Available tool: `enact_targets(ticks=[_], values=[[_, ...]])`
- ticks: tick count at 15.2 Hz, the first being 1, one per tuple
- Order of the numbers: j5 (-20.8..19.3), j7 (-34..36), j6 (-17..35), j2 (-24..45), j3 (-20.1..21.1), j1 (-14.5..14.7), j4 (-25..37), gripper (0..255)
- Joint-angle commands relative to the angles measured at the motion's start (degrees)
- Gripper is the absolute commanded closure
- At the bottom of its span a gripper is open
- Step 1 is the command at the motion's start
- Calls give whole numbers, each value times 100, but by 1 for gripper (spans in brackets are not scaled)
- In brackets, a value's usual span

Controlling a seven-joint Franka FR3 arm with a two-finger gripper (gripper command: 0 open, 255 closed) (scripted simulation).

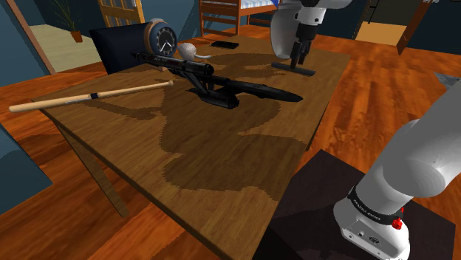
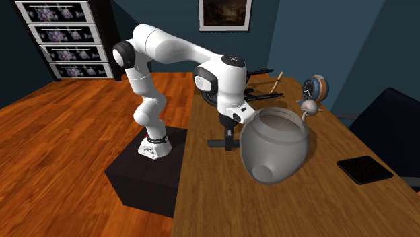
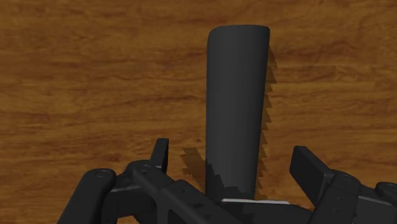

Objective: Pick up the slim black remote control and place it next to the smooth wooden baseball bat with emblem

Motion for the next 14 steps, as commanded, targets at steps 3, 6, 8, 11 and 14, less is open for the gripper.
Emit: enact_targets(ticks=[3,6,8,11,14], values=[[-14,9,-135,9,-1,-4,-47,0],[-17,16,-120,2,4,-3,-68,255],[-13,6,-137,12,-2,-6,-43,255],[-10,17,-145,13,4,0,-33,255],[-14,9,-135,9,0,-5,-47,255]])
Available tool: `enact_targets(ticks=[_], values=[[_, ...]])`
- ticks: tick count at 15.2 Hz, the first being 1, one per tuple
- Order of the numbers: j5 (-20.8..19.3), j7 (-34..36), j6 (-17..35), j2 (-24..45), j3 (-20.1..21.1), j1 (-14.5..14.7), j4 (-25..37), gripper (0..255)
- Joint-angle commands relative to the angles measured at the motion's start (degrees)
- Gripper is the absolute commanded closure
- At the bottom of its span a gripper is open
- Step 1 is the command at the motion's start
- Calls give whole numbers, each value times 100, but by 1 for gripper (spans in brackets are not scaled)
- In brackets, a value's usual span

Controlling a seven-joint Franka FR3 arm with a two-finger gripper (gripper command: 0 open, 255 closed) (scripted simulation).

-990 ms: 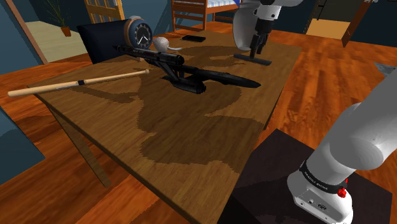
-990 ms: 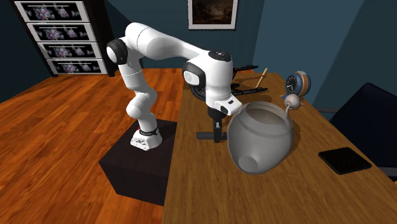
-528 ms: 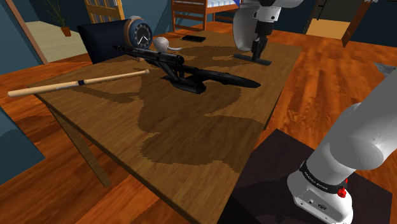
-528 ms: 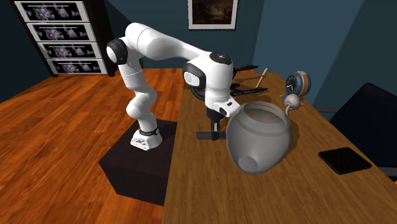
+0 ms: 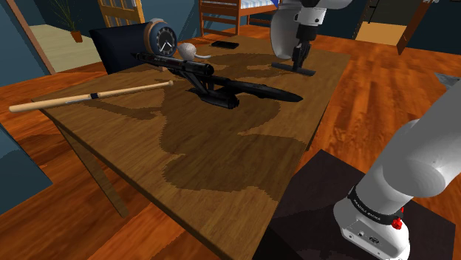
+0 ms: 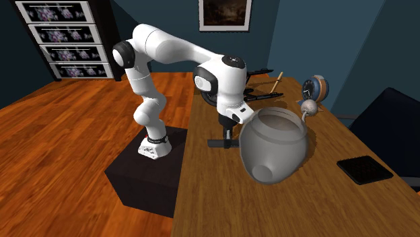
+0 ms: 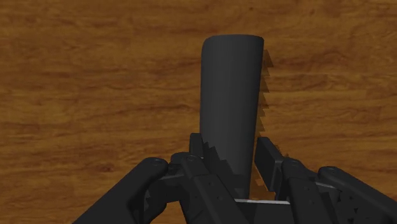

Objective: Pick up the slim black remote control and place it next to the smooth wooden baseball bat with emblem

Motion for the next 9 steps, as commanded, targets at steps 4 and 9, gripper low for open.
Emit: enact_targets(ticks=[4,9], values=[[-5,14,-309,8,2,0,268,255],[0,28,-694,17,10,6,662,255]])
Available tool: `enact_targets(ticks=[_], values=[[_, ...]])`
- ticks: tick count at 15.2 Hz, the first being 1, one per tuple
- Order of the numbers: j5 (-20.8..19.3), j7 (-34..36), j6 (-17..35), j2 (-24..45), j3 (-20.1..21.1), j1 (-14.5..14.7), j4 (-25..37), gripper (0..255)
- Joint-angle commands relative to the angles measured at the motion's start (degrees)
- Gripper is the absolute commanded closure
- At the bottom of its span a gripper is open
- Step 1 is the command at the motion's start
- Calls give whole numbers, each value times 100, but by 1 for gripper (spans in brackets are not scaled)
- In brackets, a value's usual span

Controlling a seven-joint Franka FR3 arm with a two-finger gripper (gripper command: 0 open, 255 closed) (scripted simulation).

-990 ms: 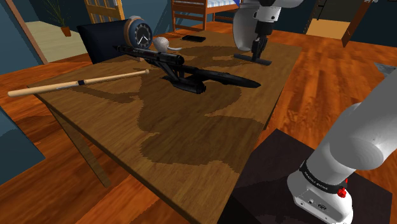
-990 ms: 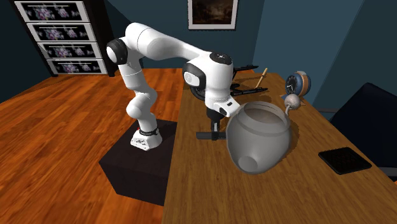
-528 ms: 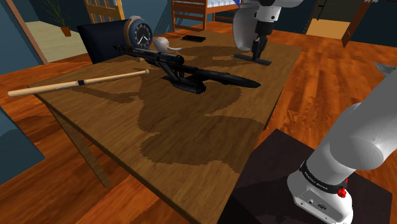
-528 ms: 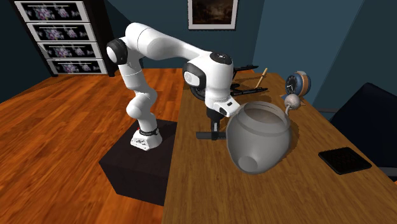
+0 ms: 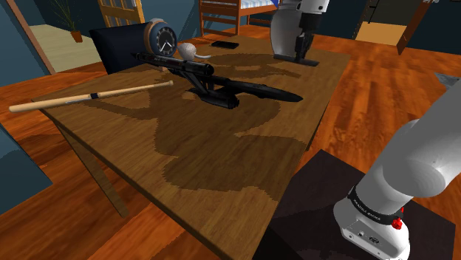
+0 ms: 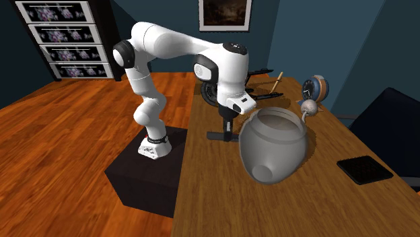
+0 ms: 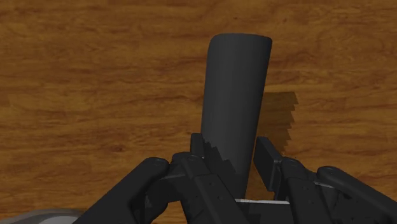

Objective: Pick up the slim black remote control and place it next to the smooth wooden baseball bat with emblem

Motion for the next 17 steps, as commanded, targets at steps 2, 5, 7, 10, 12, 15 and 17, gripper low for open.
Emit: enact_targets(ticks=[2,5,7,10,12,15,17], values=[[7,11,-232,12,6,6,245,255],[20,12,-467,43,5,9,509,255],[32,10,-625,71,3,11,692,255],[13,169,-730,-17,94,73,721,255],[-28,487,-689,-226,283,190,498,255],[-48,951,-637,-483,573,350,217,255],[-38,1252,-606,-619,767,452,64,255]])
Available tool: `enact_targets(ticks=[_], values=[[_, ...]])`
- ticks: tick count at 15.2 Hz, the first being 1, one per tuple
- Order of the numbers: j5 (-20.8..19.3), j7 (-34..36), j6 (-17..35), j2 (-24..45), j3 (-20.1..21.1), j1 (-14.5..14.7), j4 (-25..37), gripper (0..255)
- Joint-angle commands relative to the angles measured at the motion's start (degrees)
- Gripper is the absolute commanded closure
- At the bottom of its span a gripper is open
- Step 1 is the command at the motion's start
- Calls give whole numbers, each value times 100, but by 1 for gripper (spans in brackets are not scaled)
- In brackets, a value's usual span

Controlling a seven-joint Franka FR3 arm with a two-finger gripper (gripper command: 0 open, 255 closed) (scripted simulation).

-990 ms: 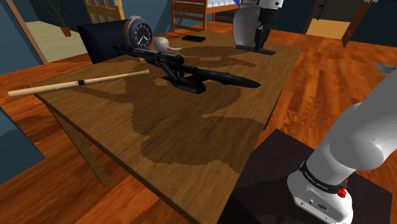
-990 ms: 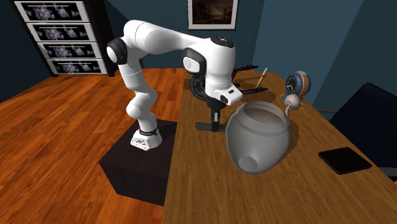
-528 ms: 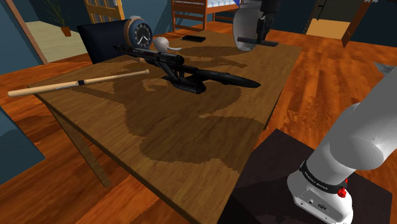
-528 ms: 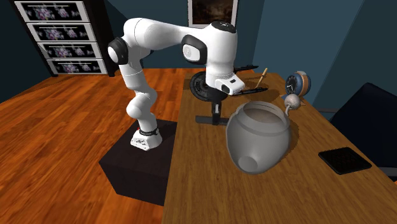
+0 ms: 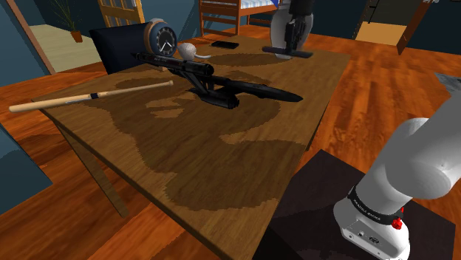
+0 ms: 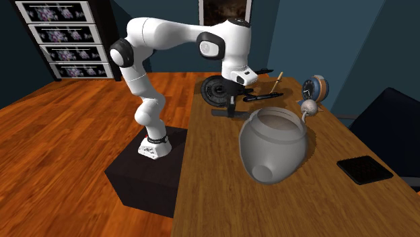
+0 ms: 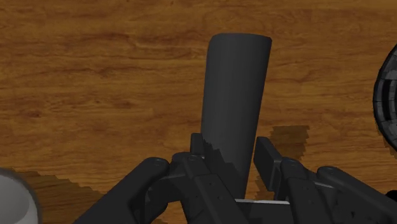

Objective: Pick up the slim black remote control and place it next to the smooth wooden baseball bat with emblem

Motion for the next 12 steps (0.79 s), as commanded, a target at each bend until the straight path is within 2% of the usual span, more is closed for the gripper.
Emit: enact_targets(ticks=[1,12], values=[[21,273,29,-92,169,92,-109,255],[287,1834,188,-306,1191,673,-411,255]])
